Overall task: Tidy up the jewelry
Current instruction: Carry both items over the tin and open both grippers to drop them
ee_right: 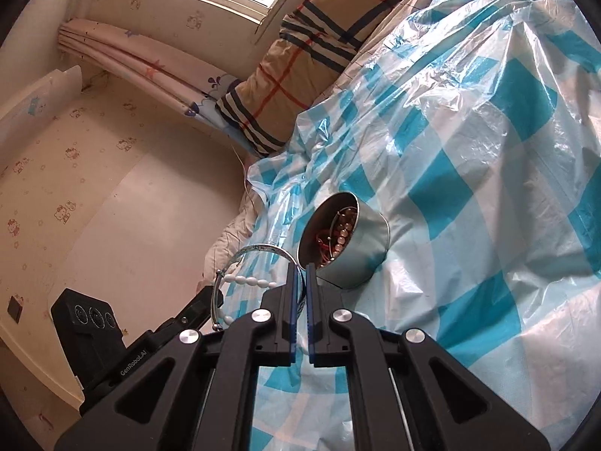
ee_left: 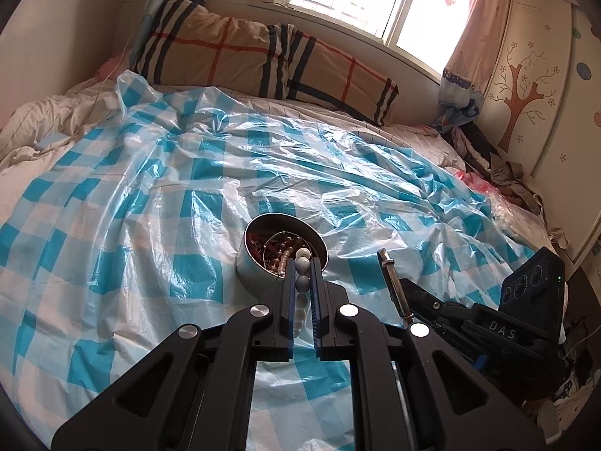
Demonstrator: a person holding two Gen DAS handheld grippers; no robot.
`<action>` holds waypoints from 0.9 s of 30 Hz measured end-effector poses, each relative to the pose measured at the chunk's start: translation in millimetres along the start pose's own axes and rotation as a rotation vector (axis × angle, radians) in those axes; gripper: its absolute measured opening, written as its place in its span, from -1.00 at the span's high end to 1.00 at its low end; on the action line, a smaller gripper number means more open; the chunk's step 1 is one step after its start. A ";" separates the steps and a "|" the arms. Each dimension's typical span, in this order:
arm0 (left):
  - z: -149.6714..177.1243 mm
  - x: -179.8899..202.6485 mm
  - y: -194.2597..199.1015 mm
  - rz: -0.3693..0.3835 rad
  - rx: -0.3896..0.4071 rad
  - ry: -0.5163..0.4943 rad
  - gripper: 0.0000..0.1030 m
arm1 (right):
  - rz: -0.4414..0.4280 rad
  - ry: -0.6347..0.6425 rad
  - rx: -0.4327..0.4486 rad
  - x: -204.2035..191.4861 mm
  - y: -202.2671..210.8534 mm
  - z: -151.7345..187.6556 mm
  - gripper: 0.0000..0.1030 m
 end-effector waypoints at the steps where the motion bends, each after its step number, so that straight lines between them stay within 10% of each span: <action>1: -1.9 1.7 -0.6 -0.007 0.009 -0.003 0.87 | -0.007 0.006 0.006 -2.5 0.2 -1.7 0.91; 27: -35.4 3.1 -18.8 -0.056 0.098 0.004 0.87 | -0.057 0.022 0.051 -7.2 -25.9 -27.8 0.91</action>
Point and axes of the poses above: each gripper's, at about its wrist camera, not at the fingertips, and y roughly against the way its jaws point, x to its right, z to its underside, the point moved 10 cm from there along -y, roughly the way its jaws point, and after that the axes turned 13 degrees about -z, right-handed, at the moved point
